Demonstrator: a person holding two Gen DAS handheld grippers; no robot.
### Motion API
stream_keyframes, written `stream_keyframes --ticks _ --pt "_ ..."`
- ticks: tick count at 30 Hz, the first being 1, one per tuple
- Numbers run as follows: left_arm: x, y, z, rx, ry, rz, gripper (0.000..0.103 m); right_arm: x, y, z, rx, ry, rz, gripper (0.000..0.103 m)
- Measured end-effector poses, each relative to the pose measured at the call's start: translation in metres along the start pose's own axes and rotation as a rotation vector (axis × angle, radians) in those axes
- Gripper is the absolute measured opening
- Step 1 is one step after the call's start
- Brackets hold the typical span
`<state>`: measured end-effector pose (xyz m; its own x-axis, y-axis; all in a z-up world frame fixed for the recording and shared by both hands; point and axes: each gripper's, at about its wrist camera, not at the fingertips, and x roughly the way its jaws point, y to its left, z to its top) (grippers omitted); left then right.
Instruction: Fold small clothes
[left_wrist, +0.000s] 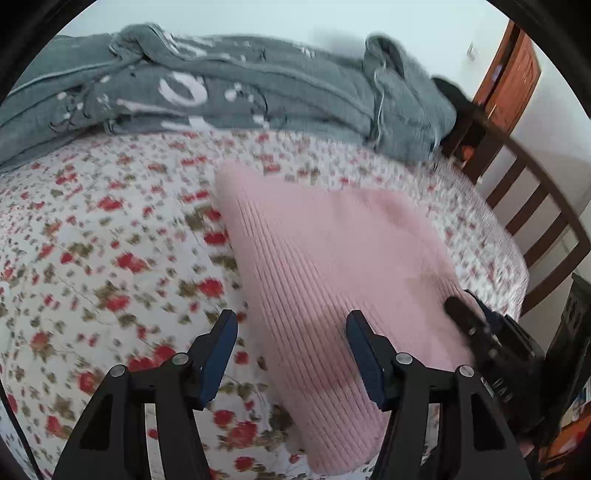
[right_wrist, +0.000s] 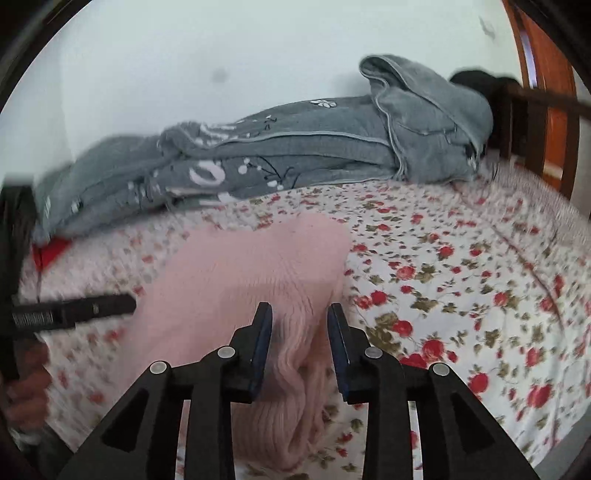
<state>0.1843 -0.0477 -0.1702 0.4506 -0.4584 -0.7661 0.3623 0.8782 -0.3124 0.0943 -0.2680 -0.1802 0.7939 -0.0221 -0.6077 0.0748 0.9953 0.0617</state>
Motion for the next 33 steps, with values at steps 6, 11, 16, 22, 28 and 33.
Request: stream_keyframes --ticks 6,11,16,22,28,33 --pt "0.011 -0.002 -0.009 0.010 0.026 0.036 0.070 0.006 -0.007 -0.023 0.030 0.014 -0.006 0.030" --pt "0.011 -0.001 -0.009 0.001 0.030 0.037 0.070 0.009 -0.011 -0.024 0.053 0.020 -0.003 0.037" --pt "0.013 0.000 -0.008 -0.008 0.030 0.038 0.071 0.009 -0.013 -0.023 0.069 0.032 0.005 0.041" --pt "0.015 0.001 -0.007 -0.013 0.032 0.034 0.072 0.012 -0.022 -0.021 0.097 0.052 0.023 0.052" --pt "0.022 0.004 -0.001 -0.031 0.034 0.019 0.075 0.013 -0.024 -0.018 0.106 0.068 0.033 0.052" --pt "0.031 0.007 0.009 -0.063 0.045 -0.017 0.075 0.014 -0.024 -0.019 0.091 0.062 0.024 0.055"
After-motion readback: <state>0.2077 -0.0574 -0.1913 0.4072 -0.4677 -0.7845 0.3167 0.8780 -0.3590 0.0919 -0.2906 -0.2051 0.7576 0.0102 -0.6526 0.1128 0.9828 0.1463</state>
